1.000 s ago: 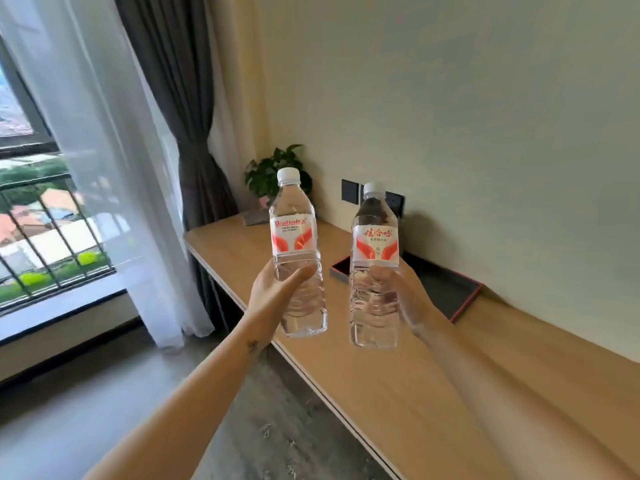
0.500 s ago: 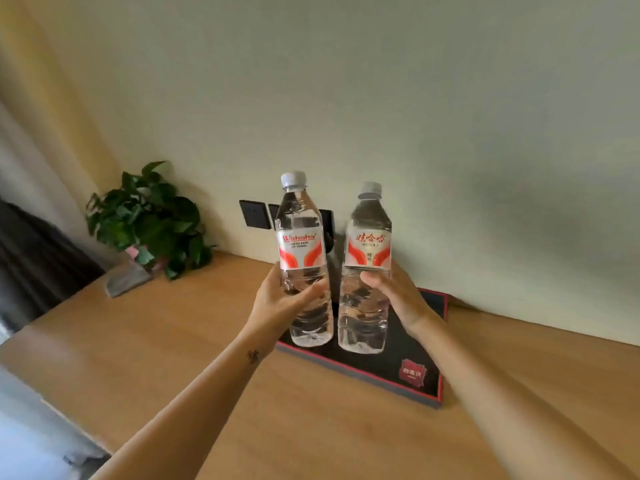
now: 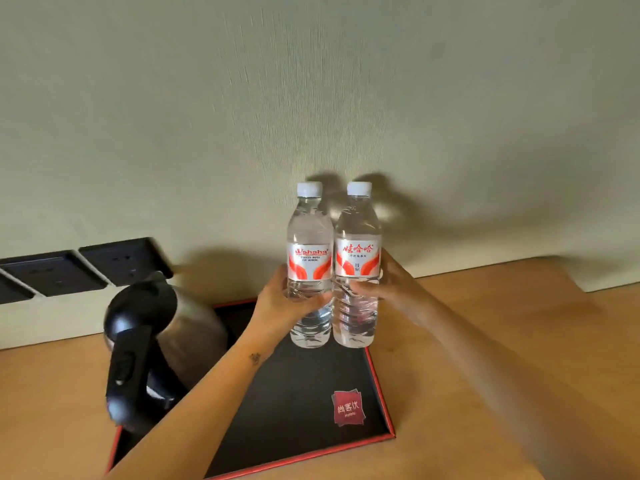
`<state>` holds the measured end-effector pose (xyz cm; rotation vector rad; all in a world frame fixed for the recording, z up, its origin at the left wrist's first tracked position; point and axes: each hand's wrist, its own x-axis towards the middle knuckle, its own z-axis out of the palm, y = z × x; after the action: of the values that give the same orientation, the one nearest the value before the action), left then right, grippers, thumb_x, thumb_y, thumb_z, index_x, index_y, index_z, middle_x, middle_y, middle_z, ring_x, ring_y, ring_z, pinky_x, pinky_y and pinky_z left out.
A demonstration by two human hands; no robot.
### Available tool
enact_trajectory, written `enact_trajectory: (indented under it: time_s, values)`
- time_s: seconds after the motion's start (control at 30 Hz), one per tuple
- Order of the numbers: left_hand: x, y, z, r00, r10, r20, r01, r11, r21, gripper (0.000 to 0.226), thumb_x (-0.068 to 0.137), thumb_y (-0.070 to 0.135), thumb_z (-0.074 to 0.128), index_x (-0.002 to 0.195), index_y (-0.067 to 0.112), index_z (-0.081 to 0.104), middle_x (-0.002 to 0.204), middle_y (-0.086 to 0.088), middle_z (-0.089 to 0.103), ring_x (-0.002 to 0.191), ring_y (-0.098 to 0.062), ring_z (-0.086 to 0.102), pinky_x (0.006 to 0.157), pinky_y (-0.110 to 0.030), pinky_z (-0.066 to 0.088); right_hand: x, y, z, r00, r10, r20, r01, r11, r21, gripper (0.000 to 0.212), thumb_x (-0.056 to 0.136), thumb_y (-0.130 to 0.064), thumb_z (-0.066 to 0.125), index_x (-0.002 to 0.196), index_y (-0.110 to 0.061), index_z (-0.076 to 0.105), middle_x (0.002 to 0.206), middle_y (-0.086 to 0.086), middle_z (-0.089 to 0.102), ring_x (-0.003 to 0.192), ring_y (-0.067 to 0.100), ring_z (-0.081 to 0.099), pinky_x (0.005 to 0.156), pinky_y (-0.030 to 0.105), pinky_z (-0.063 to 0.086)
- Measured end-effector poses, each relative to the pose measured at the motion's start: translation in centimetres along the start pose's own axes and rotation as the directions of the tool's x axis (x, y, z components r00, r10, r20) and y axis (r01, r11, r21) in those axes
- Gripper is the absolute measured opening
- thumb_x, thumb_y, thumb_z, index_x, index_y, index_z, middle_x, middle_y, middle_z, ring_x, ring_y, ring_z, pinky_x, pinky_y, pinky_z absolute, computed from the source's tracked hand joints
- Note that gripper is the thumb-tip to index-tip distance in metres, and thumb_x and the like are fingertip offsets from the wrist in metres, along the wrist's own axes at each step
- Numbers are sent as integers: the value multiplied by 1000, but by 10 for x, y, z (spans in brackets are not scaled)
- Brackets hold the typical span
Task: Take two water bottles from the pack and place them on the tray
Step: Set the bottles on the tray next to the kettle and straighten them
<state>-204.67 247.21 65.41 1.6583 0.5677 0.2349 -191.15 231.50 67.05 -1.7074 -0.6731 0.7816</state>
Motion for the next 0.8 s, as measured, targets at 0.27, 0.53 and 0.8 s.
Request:
enact_trajectory:
  time_s: [0.27,0.53,0.8]
  values:
    - [29,-49,4,995,-59,-75,62,997,47,66,55,29,88,112,38,54,103,16,68,92,5,66,74,-15,54,34,54,7,995,-24,-98,21,999,-38,63,60,-14,83,102,-48,50,111,-6,65,104,13,62,92,45,51]
    - [40,-67,-6,968,-5,-252,26,997,78,80,50,17,91,121,11,54,121,-11,63,109,-21,63,94,-44,53,54,64,29,982,-130,-136,103,977,-189,65,58,-16,83,98,-53,48,95,-30,58,87,-18,58,70,1,45]
    - [46,-70,-3,955,50,-294,-12,991,130,73,51,18,90,115,12,56,118,-10,65,105,-17,64,88,-29,54,59,74,30,965,-225,-136,195,960,-201,78,56,-6,84,122,-18,46,127,15,46,116,22,53,94,21,47]
